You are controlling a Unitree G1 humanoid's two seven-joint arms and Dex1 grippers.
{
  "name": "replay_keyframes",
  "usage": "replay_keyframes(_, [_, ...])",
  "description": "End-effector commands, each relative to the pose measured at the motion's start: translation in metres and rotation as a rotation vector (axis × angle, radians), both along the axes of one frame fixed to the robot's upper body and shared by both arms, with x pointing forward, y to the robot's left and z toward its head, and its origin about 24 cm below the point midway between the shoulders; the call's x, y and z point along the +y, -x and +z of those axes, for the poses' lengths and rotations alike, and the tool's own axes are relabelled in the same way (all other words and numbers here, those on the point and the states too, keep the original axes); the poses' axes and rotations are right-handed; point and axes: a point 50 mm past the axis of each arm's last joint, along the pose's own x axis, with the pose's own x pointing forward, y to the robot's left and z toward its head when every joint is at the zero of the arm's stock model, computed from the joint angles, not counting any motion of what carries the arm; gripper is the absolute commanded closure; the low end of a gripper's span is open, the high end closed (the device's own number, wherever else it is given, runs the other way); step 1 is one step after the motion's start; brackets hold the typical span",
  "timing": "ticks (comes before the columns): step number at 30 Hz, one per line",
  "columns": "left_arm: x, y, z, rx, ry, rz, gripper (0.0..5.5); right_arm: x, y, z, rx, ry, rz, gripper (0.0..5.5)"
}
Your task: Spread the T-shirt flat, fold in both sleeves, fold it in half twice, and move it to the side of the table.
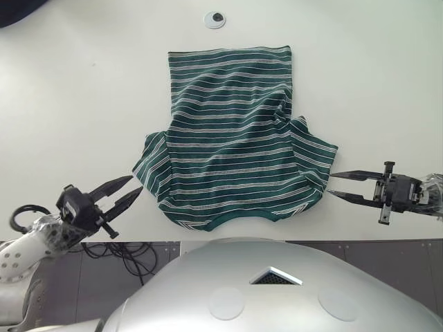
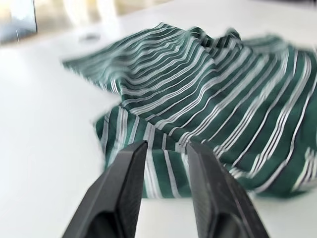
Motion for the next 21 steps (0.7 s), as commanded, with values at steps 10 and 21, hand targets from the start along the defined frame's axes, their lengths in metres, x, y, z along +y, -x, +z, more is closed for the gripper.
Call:
replay_keyframes(10, [0.005, -0.008, -0.038, 0.426, 0.14, 0.41, 4.09, 0.014, -0.01, -0.002, -0.05, -0.044, -0.01, 4.01])
replay_keyframes(21, [-0.002, -0.017, -0.043, 0.453, 0.189, 0.423, 4.83, 0.018, -0.012, -0.006, -0.054, -0.054, -0.015, 4.01])
